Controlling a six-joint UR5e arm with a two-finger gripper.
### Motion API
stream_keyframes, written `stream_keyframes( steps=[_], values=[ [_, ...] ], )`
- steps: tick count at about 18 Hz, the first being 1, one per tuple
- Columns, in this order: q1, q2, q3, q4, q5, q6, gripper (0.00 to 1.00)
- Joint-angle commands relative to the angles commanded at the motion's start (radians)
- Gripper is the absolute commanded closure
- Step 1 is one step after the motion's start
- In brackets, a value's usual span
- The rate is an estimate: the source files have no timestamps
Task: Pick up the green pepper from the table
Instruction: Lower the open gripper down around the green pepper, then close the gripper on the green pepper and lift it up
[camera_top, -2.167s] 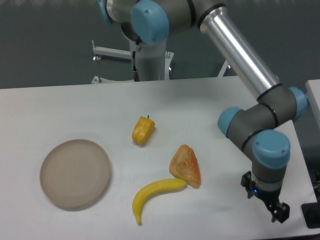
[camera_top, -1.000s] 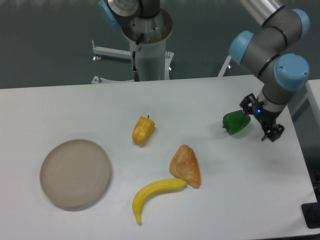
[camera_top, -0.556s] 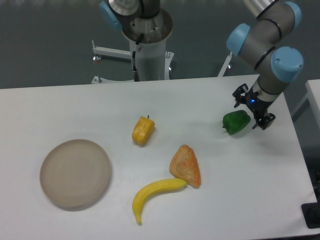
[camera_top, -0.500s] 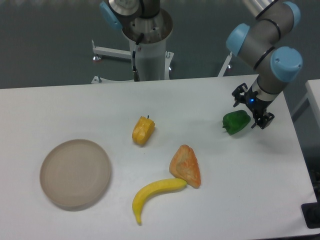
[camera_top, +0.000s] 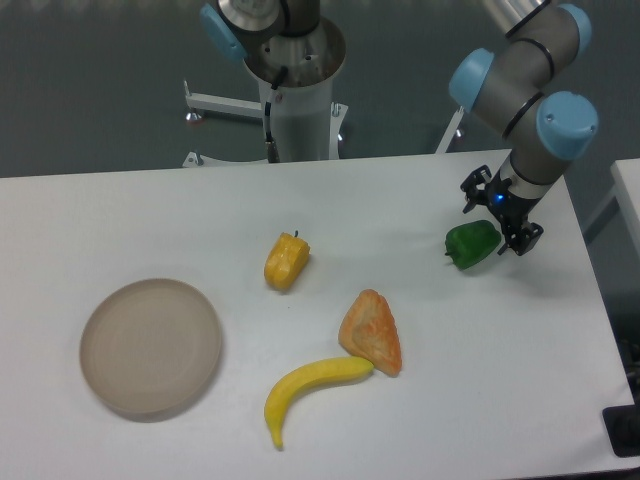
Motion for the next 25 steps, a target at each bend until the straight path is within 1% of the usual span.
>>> stream_keyframes(
  steps=[5, 8, 10, 11, 12, 13, 14, 16, 19, 22, 25],
  values=[
    [-0.002, -0.002, -0.02, 0.003, -0.002, -0.002, 0.0],
    [-0.005, -0.005, -0.04, 0.034, -0.002, -0.005, 0.01],
    [-0.005, -0.009, -0.042, 0.038, -0.003, -0.005, 0.03],
    [-0.005, -0.009, -0.045, 0.038, -0.005, -0.005, 0.09],
    [-0.006, -0.009, -0.048, 0.04, -0.012, -0.009, 0.25],
    [-0.006, -0.009, -0.048, 0.041, -0.015, -0.008, 0.36],
    [-0.008, -0.011, -0.048, 0.041, -0.017, -0.008, 0.43],
    [-0.008, -0.011, -0.046, 0.041, -0.017, -0.008, 0.53],
    [-0.008, -0.011, -0.034, 0.041, -0.018, -0.011, 0.6],
    [-0.008, -0.009, -0.019, 0.038, -0.02, -0.012, 0.62],
    [-0.017, -0.005, 0.026, 0.037, -0.02, -0.015, 0.64]
  ],
)
